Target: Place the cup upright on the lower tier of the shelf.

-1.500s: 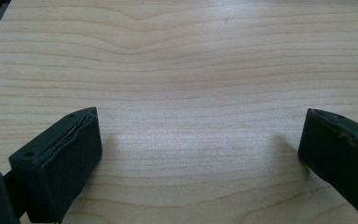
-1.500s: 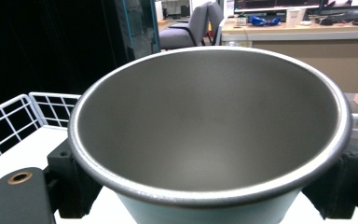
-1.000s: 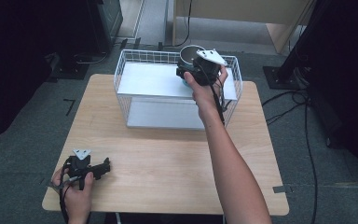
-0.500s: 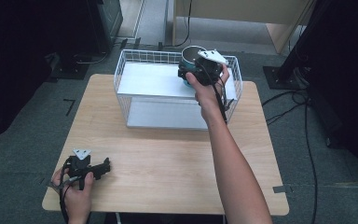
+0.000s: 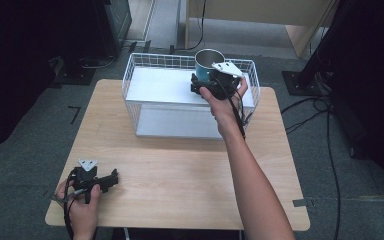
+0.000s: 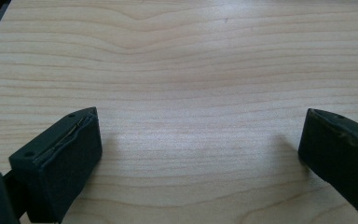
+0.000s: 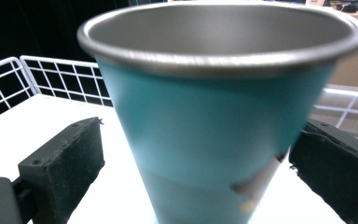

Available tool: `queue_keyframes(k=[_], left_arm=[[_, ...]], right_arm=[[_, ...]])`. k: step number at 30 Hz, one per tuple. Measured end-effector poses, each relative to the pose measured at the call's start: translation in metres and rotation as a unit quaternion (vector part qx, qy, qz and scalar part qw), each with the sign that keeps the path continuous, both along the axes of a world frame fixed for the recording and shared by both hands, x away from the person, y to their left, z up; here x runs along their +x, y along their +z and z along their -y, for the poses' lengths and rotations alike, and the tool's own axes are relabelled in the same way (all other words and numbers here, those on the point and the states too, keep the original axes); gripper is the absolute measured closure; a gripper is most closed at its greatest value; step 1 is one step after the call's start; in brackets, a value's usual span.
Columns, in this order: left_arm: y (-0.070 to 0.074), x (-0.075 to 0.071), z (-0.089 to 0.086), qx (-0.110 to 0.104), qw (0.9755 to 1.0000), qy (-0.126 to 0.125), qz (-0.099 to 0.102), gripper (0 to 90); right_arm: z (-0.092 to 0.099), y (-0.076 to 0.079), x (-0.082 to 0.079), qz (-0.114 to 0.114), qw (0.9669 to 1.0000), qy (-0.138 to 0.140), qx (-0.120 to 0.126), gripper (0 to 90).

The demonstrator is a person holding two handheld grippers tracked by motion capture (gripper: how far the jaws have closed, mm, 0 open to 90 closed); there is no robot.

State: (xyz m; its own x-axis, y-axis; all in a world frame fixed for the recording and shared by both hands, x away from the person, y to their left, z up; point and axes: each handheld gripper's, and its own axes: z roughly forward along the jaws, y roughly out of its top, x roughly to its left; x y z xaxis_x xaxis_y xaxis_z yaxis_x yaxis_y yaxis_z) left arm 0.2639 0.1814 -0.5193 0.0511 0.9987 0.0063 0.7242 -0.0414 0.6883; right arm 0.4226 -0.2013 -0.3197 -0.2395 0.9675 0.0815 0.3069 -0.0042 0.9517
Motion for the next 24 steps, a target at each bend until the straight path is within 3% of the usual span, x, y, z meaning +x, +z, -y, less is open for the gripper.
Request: queue_keyframes(k=[9, 15, 24], left_arm=[[0.000, 0.000, 0.000, 0.001, 1.0000, -0.001, -0.001, 0.0], [0.000, 0.000, 0.000, 0.002, 1.0000, -0.001, 0.000, 0.0], [0.000, 0.000, 0.000, 0.002, 1.0000, -0.001, -0.001, 0.0]], right_arm=[[0.014, -0.012, -0.019, -0.002, 0.9999, 0.014, 0.002, 3.2], [0.024, -0.017, -0.042, 0.010, 0.9997, 0.022, 0.007, 3.2], [0.041, -0.029, -0.065, 0.011, 0.9996, 0.022, 0.011, 3.2]])
